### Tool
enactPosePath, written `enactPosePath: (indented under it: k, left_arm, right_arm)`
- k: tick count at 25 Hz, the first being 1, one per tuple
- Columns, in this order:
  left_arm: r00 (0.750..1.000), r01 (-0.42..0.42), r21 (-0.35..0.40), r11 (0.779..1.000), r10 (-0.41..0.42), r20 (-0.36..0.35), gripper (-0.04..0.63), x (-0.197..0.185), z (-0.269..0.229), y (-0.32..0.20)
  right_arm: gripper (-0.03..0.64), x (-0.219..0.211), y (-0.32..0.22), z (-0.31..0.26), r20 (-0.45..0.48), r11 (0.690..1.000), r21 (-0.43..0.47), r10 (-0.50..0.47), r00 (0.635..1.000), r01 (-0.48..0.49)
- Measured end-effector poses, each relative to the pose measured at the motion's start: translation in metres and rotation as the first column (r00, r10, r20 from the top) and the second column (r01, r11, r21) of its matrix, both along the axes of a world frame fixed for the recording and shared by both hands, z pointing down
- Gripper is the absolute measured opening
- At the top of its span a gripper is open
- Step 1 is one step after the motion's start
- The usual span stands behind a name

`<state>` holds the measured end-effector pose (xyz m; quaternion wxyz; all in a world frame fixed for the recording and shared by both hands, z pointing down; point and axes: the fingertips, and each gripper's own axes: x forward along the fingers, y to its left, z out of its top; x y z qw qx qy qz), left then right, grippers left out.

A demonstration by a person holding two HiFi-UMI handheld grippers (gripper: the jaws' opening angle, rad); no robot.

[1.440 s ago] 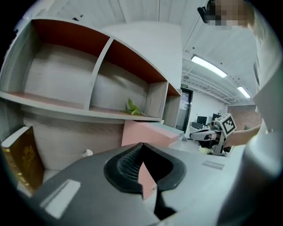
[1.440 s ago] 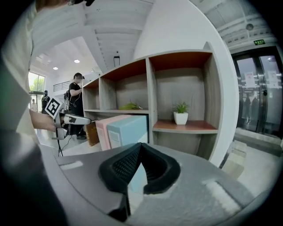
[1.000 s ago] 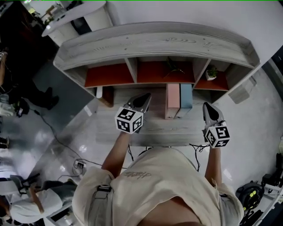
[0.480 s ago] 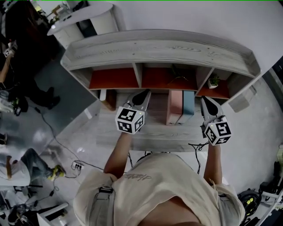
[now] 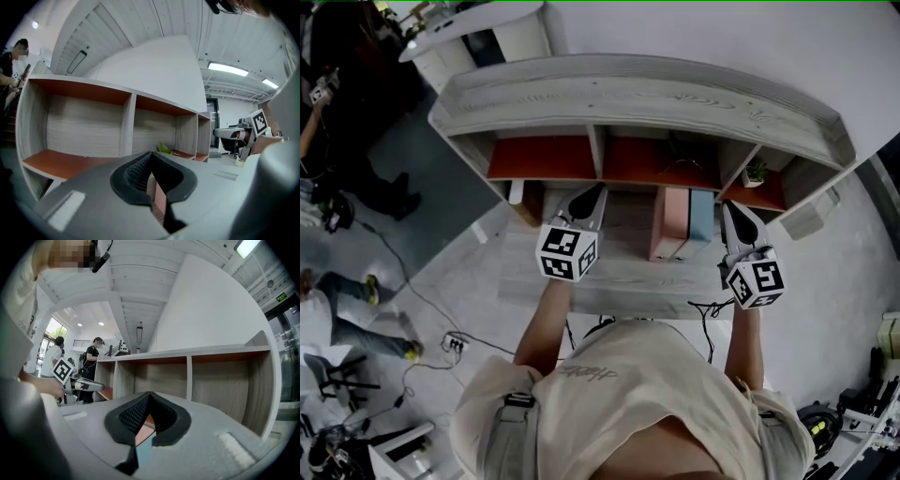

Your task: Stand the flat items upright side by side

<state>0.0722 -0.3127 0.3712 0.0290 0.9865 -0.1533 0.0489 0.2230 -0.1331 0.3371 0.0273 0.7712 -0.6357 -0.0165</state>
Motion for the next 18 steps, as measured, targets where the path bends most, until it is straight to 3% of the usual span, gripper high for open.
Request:
enactPosePath:
  k: [18]
  left_arm:
    - [1.0, 0.003, -0.054, 0.999, -0.002, 0.016, 0.012, -0.013, 0.018, -0.003]
  right_arm:
    - [0.002, -0.009, -0.005, 0.018, 0.009, 0.999, -0.047, -0.016, 1.0, 0.017]
